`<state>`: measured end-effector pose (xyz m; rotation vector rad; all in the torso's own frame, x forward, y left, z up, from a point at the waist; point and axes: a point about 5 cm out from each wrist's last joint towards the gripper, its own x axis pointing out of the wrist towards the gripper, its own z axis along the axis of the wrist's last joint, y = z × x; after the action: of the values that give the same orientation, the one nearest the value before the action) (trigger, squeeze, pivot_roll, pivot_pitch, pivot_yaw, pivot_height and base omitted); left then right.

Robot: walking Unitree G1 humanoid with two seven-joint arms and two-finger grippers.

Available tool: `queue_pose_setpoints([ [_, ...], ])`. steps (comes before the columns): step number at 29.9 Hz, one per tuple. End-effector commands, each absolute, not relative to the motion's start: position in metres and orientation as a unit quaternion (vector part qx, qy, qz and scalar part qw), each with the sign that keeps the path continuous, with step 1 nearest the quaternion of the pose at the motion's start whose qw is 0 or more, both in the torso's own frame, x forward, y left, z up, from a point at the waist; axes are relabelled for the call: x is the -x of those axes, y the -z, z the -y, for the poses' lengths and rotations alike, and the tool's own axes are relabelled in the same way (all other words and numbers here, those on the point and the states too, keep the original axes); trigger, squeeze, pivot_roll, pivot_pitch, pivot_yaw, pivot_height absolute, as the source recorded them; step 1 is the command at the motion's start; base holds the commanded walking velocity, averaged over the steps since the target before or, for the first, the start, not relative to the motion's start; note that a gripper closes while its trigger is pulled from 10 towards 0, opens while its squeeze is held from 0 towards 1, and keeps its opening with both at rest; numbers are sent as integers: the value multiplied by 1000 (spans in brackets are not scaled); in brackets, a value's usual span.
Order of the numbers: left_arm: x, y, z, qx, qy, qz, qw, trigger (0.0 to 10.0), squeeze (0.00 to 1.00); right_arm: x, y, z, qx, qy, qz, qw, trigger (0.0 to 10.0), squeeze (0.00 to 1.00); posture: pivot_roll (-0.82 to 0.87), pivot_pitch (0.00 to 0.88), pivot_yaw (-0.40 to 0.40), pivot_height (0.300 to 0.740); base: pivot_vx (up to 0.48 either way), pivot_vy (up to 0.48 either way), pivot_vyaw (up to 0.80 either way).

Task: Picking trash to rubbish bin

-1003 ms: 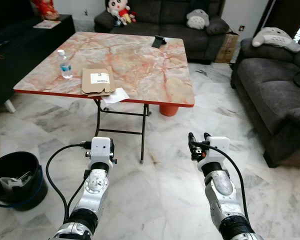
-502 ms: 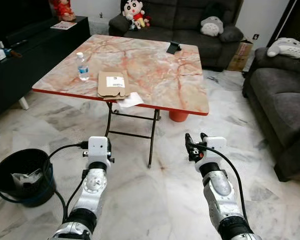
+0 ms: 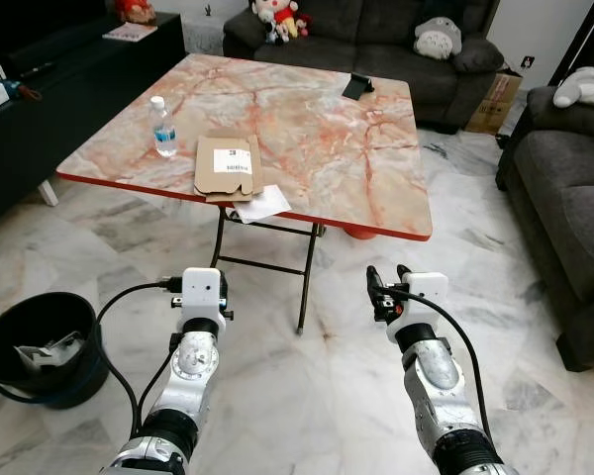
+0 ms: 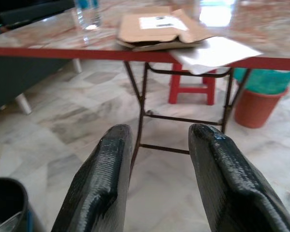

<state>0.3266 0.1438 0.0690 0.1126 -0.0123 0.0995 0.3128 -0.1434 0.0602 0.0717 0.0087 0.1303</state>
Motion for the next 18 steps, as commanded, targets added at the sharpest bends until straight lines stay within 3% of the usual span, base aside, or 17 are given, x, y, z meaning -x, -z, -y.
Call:
queue_pose_setpoints([
  [1, -327, -69, -147, -57, -57, 2, 997, 10000, 0, -314, -64, 143, -35, -66, 4, 997, 10000, 0, 99, 0, -103, 740, 330, 0, 475],
  [18, -328, -72, -147, -57, -57, 7, 997, 10000, 0, -314, -63, 146, -47, -56, 0, 997, 10000, 0, 97, 0, -100, 740, 329, 0, 25],
])
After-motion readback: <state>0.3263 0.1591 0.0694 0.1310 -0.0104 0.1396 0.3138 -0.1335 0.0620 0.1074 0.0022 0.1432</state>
